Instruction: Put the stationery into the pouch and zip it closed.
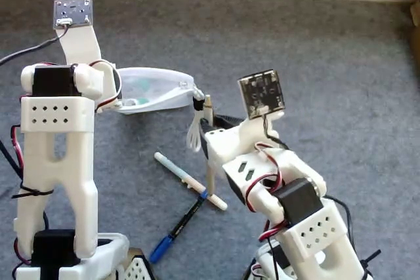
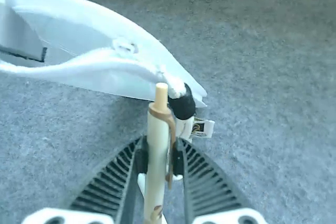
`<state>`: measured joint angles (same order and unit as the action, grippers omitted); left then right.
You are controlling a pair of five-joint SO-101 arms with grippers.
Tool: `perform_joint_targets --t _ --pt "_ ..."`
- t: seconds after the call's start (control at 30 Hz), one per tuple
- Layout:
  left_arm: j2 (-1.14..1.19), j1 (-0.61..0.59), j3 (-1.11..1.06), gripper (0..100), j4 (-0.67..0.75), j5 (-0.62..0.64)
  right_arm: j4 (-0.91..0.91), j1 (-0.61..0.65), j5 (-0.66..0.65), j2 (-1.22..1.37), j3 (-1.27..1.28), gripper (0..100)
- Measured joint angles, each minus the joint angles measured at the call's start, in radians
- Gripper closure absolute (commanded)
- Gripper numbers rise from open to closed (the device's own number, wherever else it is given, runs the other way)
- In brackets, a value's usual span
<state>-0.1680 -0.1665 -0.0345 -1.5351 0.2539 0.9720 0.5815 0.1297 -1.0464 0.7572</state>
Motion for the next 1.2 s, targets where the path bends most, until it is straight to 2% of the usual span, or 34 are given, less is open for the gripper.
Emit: perform_joint_targets --t 0.13,0.57,1.2 --pt "0.0 0.0 0.0 99 0.0 0.0 -0.023 0.038 -0.044 0.0 -0.014 99.4" --pt "0.0 0.0 0.0 99 0.0 0.0 -0.233 0.052 -0.057 0.0 -0.014 99.4" --pt "0.0 0.0 0.0 99 0.002 -0.005 -0.664 0.054 -0.057 0.0 -0.014 99.4"
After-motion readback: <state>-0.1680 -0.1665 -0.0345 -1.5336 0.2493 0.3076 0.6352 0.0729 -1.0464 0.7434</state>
